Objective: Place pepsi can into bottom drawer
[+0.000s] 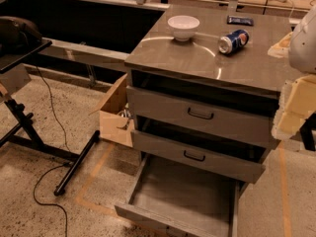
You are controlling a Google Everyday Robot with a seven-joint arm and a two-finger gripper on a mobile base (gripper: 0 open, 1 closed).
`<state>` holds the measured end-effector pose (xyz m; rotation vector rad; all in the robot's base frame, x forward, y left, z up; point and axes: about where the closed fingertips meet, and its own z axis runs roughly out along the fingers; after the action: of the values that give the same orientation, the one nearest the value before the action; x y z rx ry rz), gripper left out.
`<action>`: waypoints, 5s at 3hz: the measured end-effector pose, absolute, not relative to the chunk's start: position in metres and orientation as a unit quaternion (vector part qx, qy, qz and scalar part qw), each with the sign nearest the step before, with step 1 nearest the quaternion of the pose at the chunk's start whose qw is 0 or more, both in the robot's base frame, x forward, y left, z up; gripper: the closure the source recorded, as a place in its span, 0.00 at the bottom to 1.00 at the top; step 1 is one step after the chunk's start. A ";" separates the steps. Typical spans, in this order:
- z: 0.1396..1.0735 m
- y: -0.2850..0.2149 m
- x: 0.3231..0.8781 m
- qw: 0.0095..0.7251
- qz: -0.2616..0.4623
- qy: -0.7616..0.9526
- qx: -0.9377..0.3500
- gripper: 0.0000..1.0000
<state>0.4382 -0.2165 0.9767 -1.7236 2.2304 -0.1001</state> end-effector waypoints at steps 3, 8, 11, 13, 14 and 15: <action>0.966 -0.263 0.466 0.273 -0.033 0.799 -0.535 0.00; 0.952 -0.309 0.570 0.467 -0.028 0.813 -0.346 0.00; 0.927 -0.326 0.641 0.569 -0.029 0.782 -0.253 0.00; 0.916 -0.331 0.680 0.591 -0.030 0.787 -0.174 0.00; 0.908 -0.329 0.708 0.608 -0.032 0.782 -0.131 0.00; 0.901 -0.313 0.753 0.630 -0.030 0.771 -0.088 0.00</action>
Offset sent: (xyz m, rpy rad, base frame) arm 0.0799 -0.0764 0.0043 0.3472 -0.4033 -0.2778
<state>0.7534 -0.3132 0.9008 -0.2006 1.7646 -0.0695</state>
